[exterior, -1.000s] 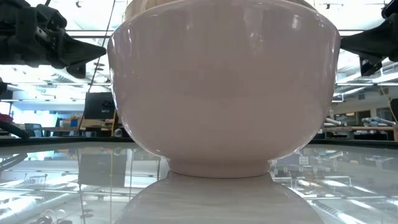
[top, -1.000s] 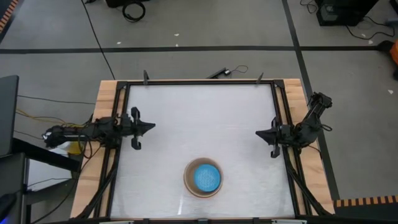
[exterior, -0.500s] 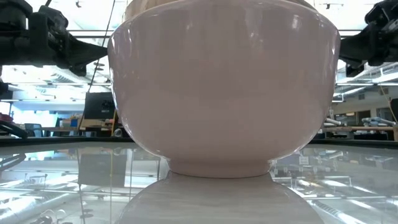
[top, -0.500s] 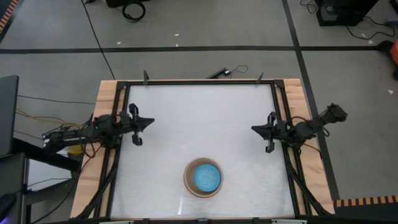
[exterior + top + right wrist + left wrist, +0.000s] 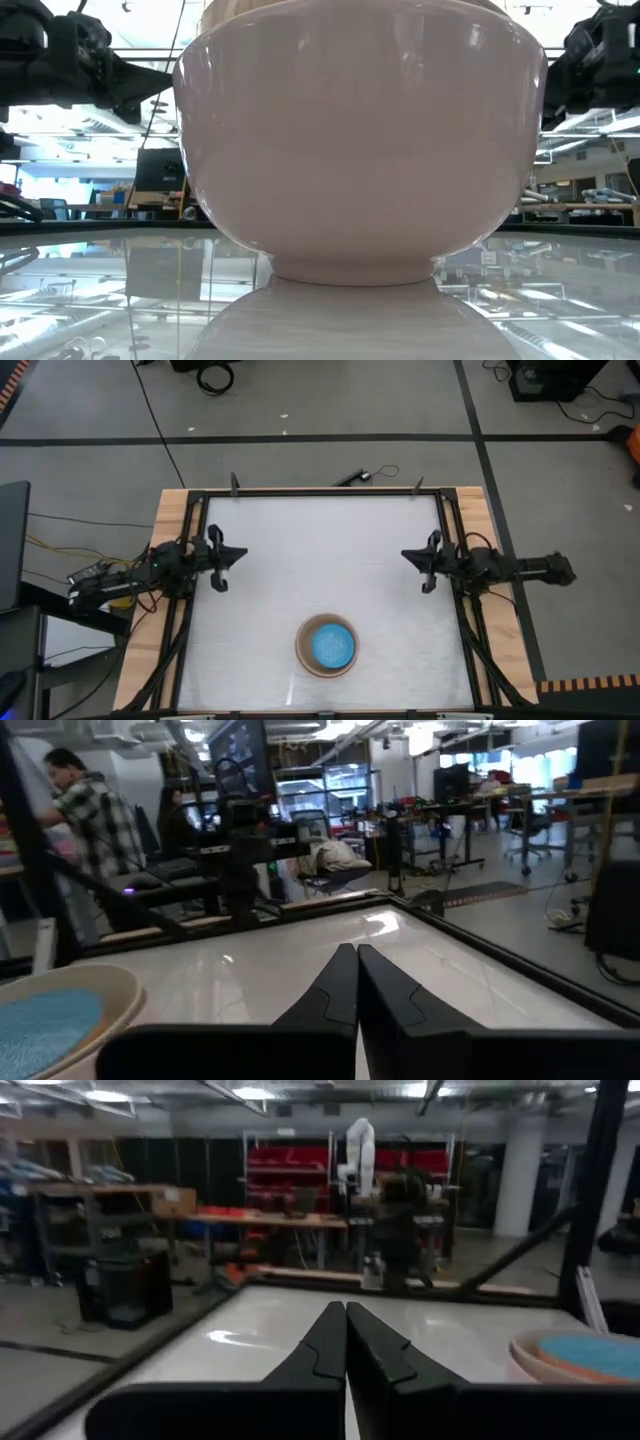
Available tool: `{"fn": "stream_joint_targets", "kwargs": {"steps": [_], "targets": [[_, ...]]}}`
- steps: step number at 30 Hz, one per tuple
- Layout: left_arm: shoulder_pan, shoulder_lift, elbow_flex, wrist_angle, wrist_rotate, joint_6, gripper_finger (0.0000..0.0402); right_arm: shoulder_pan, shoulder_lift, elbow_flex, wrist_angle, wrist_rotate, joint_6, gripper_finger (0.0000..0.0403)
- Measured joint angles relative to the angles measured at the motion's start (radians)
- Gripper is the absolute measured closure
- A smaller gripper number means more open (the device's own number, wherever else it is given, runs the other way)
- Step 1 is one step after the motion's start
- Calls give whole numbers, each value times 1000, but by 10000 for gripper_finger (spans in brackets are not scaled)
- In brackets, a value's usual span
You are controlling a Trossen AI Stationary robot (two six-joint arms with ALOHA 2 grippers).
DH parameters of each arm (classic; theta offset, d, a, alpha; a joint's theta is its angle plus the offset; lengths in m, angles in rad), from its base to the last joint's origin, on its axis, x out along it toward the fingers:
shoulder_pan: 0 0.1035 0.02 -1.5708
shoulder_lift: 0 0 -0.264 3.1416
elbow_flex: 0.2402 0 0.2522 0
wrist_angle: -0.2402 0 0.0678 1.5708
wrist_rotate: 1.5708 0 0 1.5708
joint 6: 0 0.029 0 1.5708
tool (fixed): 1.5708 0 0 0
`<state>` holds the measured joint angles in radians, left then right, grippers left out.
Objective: Nest bowls inside each other
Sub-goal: Return to Home Position
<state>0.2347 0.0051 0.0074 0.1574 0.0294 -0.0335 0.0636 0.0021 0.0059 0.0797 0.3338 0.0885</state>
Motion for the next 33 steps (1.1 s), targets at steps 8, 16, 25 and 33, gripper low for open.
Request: {"fn": "stream_joint_targets", "kwargs": {"steps": [8,16,25,33], "targets": [[-1,1,0,-22,-41,-23,395,-96,9,0,-6,50,-18,393],[-1,1,0,-27,-42,-31,395,-99,9,0,-6,61,-6,391],[-1,1,0,-27,-43,-32,395,-98,9,0,-6,61,-6,391],[-1,1,0,-27,-43,-32,395,-98,9,0,-6,61,-6,391]]}}
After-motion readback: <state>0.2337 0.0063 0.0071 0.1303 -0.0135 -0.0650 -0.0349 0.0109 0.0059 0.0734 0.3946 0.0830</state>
